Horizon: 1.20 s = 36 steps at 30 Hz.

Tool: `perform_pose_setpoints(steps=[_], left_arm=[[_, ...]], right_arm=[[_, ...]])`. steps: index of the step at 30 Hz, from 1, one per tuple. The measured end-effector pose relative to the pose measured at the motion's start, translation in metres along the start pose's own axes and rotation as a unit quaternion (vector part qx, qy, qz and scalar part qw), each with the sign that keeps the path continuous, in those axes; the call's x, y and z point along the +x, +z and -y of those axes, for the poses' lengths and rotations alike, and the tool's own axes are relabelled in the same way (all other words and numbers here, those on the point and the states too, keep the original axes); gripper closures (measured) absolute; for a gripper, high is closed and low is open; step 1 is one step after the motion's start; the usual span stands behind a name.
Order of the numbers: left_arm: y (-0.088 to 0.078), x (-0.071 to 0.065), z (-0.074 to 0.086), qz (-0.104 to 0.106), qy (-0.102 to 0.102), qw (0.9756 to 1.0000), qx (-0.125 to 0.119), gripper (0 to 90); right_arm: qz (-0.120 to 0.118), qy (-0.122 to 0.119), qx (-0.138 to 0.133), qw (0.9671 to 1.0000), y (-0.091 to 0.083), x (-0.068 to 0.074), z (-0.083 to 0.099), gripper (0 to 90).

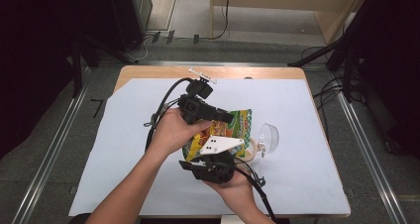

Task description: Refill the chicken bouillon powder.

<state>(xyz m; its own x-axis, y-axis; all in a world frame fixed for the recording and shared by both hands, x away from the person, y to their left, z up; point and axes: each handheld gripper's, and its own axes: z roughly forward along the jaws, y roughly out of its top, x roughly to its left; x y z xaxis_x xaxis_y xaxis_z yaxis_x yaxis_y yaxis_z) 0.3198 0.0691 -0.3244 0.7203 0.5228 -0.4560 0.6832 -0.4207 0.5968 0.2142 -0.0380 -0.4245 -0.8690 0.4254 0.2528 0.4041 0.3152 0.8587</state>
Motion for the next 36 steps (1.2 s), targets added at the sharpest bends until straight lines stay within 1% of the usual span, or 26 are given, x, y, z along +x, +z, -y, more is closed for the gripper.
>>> perform_pose_setpoints(steps=[10, 14, 16, 18, 21, 23, 24, 26, 28, 31, 35, 36], left_arm=[[0.001, 0.001, 0.000, 0.000, 0.000, 1.0000, 0.002, 76.3], [-0.002, 0.002, 0.000, 0.004, -0.003, 1.0000, 0.000, 76.0], [-0.005, 0.000, -0.001, 0.004, 0.000, 1.0000, -0.001, 75.7], [-0.007, -0.004, -0.002, 0.000, 0.007, 1.0000, -0.002, 75.6], [-0.007, -0.009, -0.002, -0.008, 0.015, 0.9999, 0.001, 75.7], [-0.006, -0.009, -0.002, -0.008, 0.013, 0.9999, 0.004, 76.2], [-0.006, -0.009, -0.002, -0.009, 0.009, 0.9999, 0.005, 76.7], [-0.006, -0.008, -0.002, -0.006, 0.008, 0.9999, 0.008, 77.1], [-0.006, -0.008, -0.002, -0.003, 0.008, 0.9999, 0.008, 77.3], [-0.004, -0.005, -0.003, 0.001, 0.004, 0.9999, 0.012, 78.1], [-0.002, -0.002, -0.003, 0.006, 0.001, 0.9999, 0.014, 78.5], [-0.001, -0.002, -0.004, 0.002, 0.001, 0.9999, 0.015, 78.5]], right_arm=[[0.003, 0.003, -0.003, 1.0000, 0.000, 0.001, 0.001, 72.8], [-0.001, 0.004, -0.005, 1.0000, 0.000, 0.001, 0.001, 73.3], [-0.006, 0.008, -0.007, 0.9999, 0.000, 0.002, -0.001, 73.4], [-0.008, 0.009, -0.011, 0.9999, -0.001, 0.003, -0.003, 73.5], [-0.005, 0.003, -0.013, 0.9999, -0.002, 0.003, -0.003, 73.5], [-0.008, 0.006, -0.015, 0.9998, -0.002, 0.003, -0.003, 73.5], [-0.008, 0.006, -0.013, 0.9999, -0.002, 0.003, -0.003, 73.4], [-0.008, 0.005, -0.010, 0.9999, -0.002, 0.003, -0.003, 73.5], [-0.007, 0.003, -0.008, 0.9999, -0.002, 0.003, -0.003, 73.5], [0.001, -0.010, -0.004, 0.9999, -0.003, 0.003, -0.002, 73.0], [0.005, -0.012, 0.000, 0.9999, -0.002, 0.002, -0.002, 72.9], [0.005, -0.011, 0.000, 0.9999, -0.002, 0.002, -0.002, 72.9]])
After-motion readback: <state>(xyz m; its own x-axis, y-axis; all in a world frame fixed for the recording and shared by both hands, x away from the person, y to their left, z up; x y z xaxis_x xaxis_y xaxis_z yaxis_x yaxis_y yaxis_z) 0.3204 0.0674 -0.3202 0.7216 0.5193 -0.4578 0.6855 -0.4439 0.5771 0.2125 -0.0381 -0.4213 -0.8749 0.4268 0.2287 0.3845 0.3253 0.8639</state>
